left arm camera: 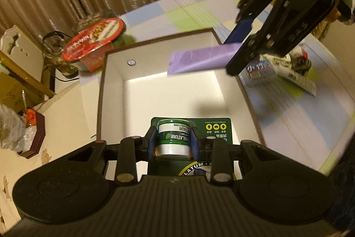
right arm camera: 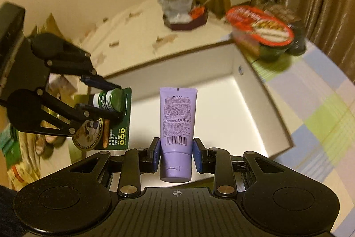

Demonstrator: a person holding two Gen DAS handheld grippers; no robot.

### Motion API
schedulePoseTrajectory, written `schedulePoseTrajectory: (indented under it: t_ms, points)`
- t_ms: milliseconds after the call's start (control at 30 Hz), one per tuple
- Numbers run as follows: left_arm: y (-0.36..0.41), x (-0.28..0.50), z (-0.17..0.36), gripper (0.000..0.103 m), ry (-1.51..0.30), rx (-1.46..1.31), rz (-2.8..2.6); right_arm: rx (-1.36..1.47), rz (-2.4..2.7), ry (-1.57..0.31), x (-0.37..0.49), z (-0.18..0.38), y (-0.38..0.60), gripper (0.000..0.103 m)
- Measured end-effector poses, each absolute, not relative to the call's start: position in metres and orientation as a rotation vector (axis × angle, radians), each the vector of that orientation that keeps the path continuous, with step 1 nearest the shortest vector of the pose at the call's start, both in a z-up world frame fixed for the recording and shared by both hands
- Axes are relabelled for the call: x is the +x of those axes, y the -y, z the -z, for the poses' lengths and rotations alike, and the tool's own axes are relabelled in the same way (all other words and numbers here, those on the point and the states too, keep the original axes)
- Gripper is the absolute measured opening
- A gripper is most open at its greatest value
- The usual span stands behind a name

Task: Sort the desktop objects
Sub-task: 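Carry the green card and lavender tube with both grippers over the box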

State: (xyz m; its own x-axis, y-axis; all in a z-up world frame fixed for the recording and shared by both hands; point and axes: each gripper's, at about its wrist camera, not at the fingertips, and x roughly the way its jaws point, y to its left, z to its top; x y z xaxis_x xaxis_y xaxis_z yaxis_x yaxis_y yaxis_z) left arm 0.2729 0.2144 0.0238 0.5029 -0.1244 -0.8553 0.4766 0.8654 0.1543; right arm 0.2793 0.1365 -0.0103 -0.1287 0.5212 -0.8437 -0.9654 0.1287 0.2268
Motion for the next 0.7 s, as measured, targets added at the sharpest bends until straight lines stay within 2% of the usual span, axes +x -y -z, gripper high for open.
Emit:
schedulePoseTrajectory:
  t_ms: [333,700]
  points:
    - [-0.242,0.302,0.039,0.027,-1.08,0.351,0.415,-0.753,-1.338,-1.101,0.279,0.083,-0.183,0.029]
    - [-0.237,0.312,0.082,0.027,-1.139,0.378,0.469,-0.877,-1.296,-1.165,0.3,0.131,-0.211,0.03]
